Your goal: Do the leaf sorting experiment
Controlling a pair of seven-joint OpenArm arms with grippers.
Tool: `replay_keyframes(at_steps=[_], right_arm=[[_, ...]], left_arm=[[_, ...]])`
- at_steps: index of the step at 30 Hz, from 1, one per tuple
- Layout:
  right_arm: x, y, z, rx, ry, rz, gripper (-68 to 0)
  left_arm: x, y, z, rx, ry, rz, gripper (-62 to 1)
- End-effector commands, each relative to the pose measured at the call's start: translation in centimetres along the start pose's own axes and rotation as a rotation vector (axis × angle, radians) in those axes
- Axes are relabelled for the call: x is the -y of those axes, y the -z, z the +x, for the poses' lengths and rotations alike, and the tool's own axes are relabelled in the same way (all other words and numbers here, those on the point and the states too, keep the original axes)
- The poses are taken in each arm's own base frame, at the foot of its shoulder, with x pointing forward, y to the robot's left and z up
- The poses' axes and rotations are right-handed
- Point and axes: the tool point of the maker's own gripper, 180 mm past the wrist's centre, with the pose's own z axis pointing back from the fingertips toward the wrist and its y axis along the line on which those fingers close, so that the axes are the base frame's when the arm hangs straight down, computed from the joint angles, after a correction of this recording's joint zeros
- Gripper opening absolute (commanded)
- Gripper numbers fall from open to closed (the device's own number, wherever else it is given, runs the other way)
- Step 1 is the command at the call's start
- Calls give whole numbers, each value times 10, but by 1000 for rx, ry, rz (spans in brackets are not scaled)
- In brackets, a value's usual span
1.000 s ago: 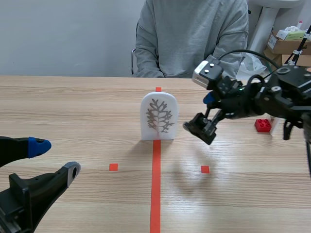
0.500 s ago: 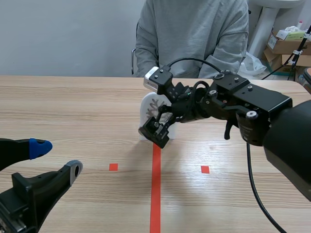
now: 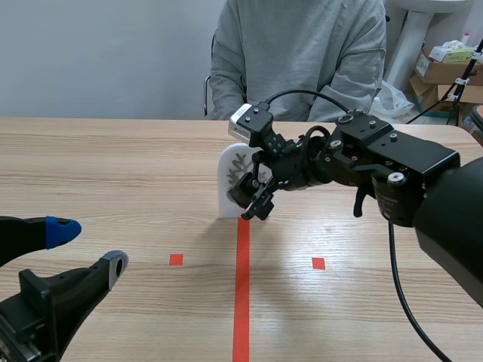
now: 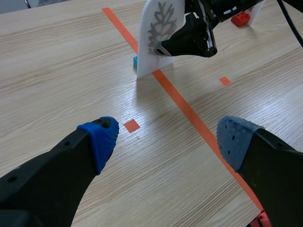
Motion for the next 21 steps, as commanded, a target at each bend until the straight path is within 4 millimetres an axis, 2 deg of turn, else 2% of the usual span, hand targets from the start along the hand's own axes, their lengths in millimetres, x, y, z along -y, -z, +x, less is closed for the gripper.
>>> replay_keyframes(at_steps=[1, 21], right_arm=[[12, -6, 17, 37, -21, -23, -348], [12, -6, 15, 30, -22, -23, -612]], left_arm=[[2, 1, 11, 36, 7, -8, -155], [2, 1, 11, 36, 7, -8, -155]])
